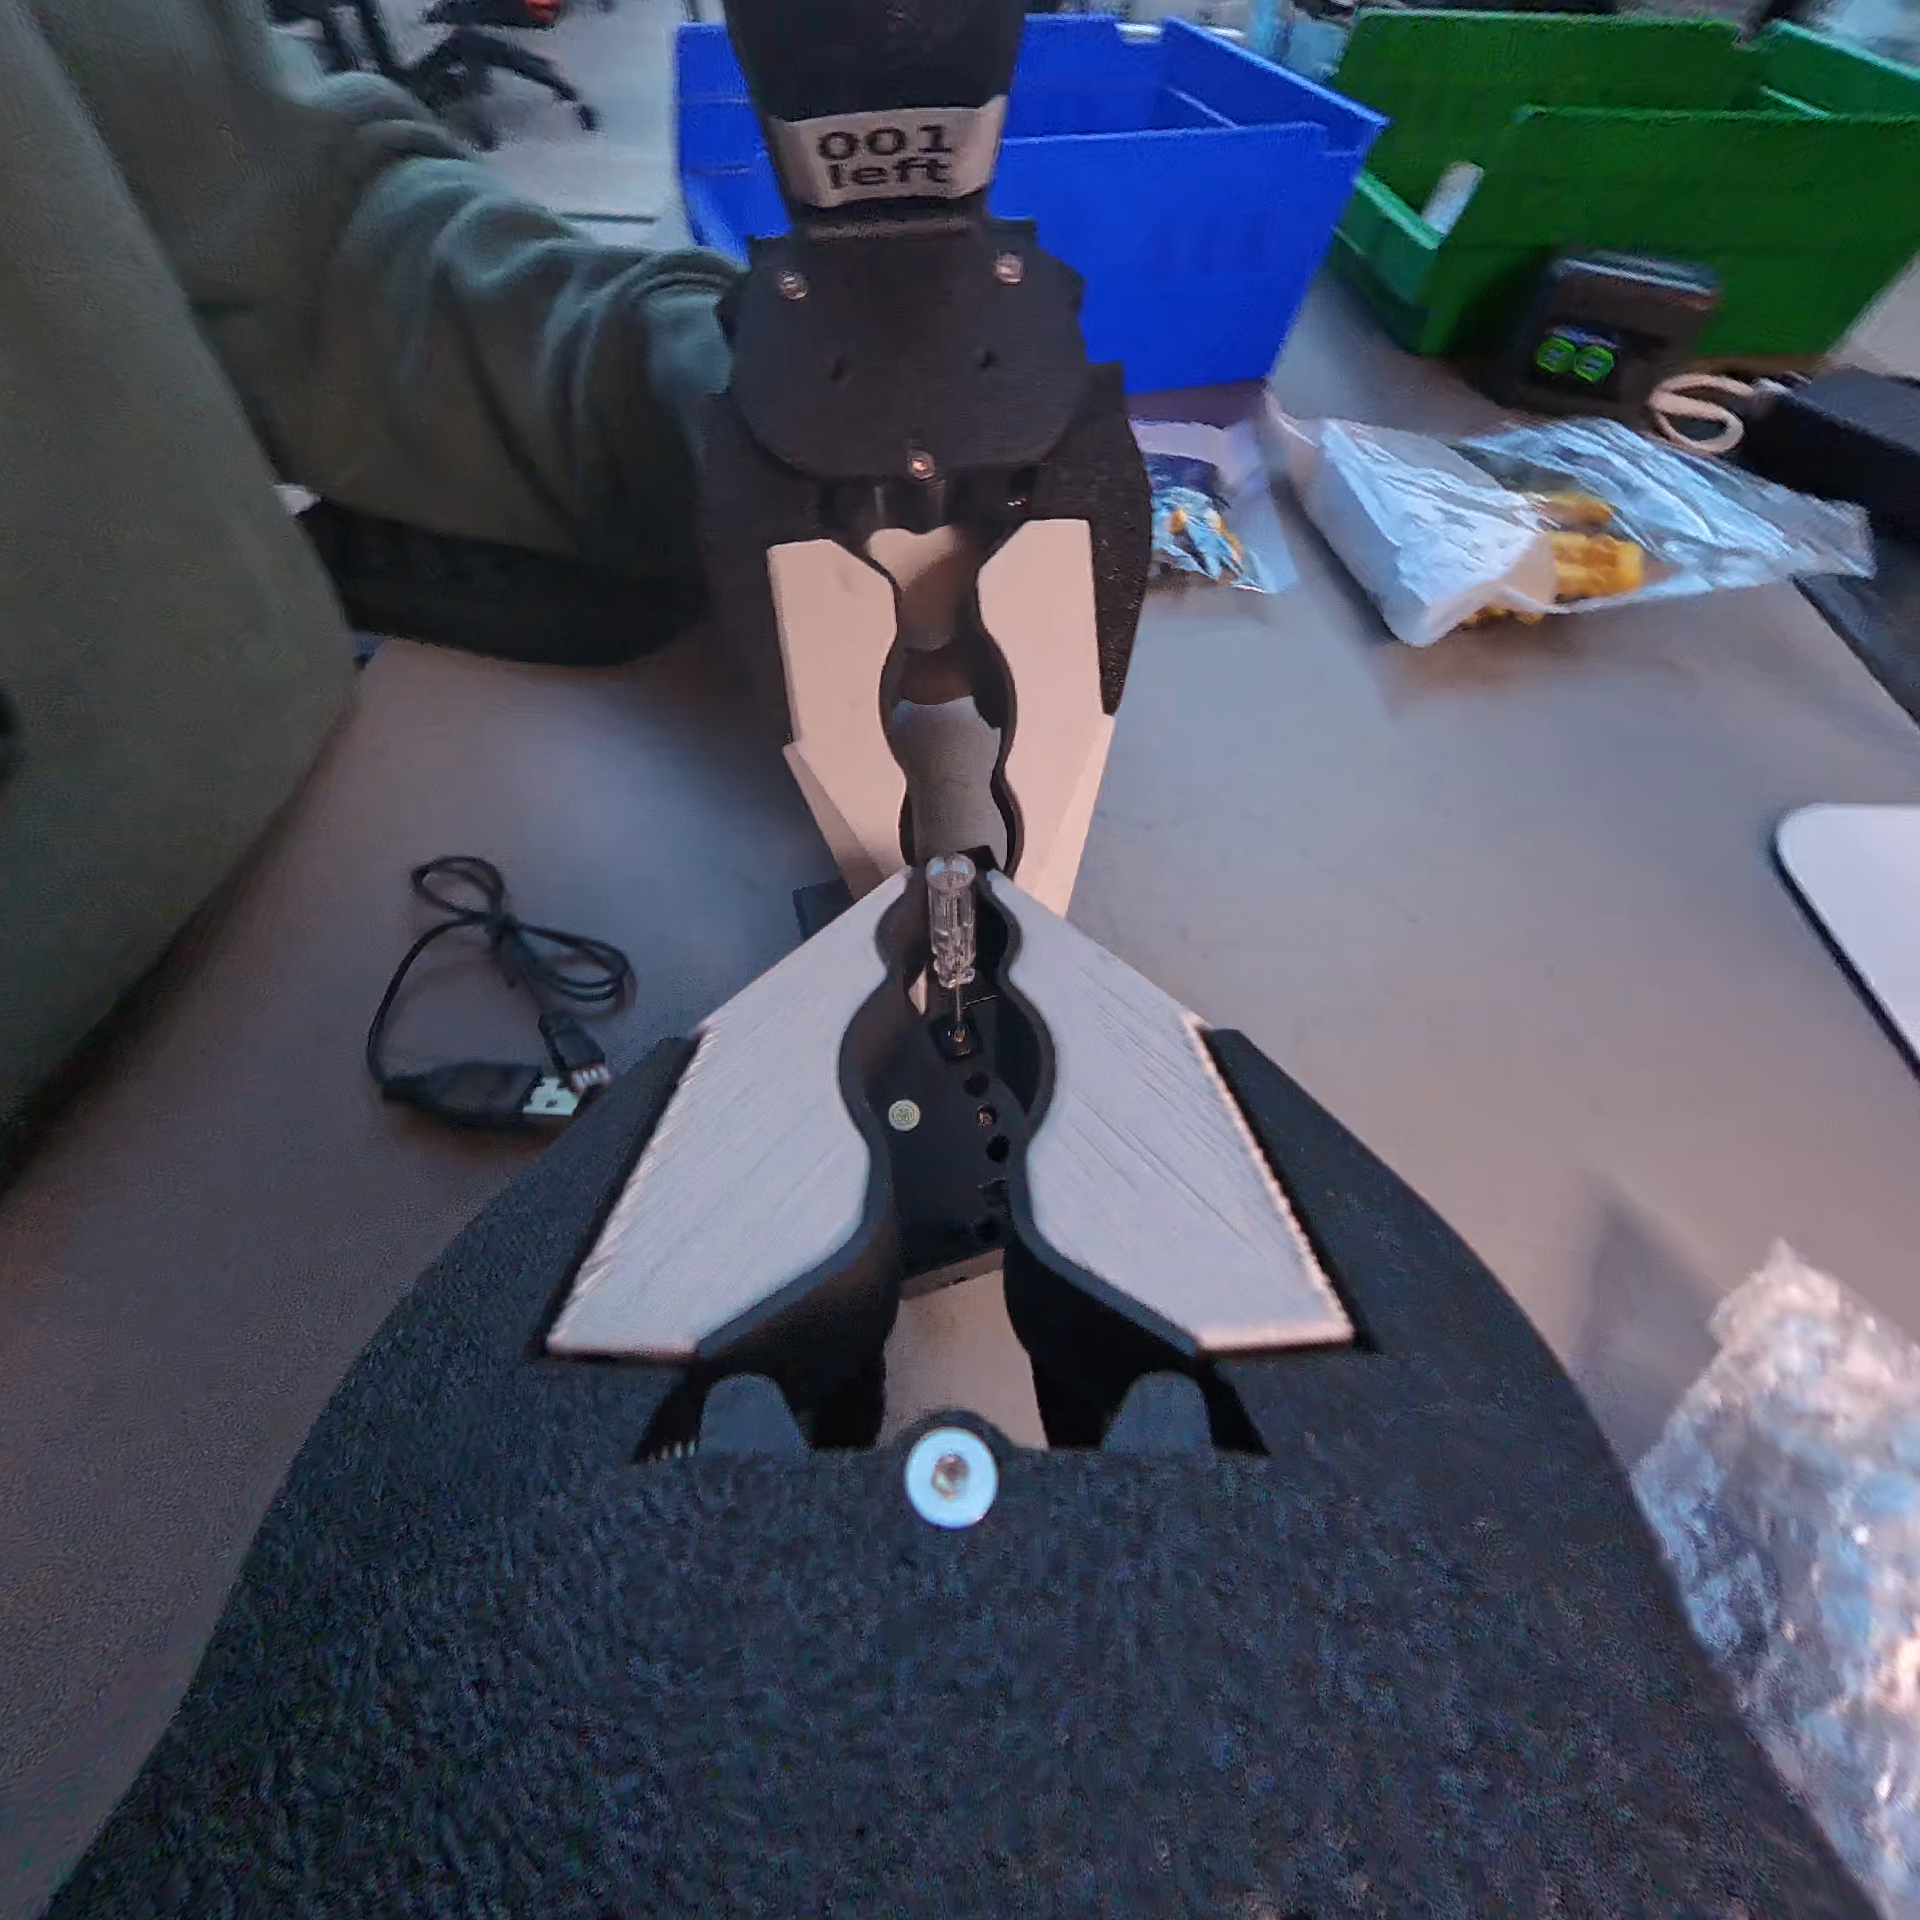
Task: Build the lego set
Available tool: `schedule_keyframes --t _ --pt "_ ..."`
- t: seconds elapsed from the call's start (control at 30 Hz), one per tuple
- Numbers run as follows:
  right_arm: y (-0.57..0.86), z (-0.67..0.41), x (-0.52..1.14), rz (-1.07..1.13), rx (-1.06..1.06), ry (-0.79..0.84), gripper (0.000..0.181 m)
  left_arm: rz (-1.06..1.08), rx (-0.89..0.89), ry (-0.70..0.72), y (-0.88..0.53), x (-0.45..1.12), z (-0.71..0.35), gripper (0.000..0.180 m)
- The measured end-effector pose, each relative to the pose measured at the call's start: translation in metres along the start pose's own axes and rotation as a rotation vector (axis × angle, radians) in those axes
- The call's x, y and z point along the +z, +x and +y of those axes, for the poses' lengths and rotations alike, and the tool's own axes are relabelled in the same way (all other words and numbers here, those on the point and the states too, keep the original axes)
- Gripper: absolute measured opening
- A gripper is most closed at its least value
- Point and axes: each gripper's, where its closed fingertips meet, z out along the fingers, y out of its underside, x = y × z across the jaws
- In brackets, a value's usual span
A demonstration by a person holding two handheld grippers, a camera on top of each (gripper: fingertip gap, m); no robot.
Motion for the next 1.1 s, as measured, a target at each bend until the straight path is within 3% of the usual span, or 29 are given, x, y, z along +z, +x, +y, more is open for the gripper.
schedule_keyframes --t 0.17,0.27,0.37,0.63,0.77,0.93,1.1 --pt "0.005 0.001 0.0 -0.305 0.057 -0.008 0.007 0.011 -0.006 0.032 0.001 -0.001 -0.003 0.01" --pt "0.003 0.0 0.003 -0.368 0.081 -0.013 0.007 0.017 -0.01 0.044 0.0 -0.001 -0.004 0.009" --pt "0.006 0.0 0.001 -0.272 0.098 -0.003 0.007 0.009 -0.019 0.035 -0.001 0.0 -0.004 0.008" --pt "0.008 -0.004 -0.008 0.348 0.336 0.044 0.021 -0.02 -0.008 0.013 -0.002 0.0 -0.004 0.007" --pt "0.006 0.0 -0.007 0.551 0.413 0.059 0.025 -0.03 0.004 0.007 -0.001 0.001 -0.004 0.007" --pt "0.013 0.003 -0.003 0.577 0.411 0.05 0.006 -0.035 0.012 0.002 -0.001 0.002 -0.004 0.008" --pt "0.011 0.002 0.001 0.272 0.236 0.004 0.006 -0.012 0.021 0.011 0.0 -0.001 -0.003 0.012"
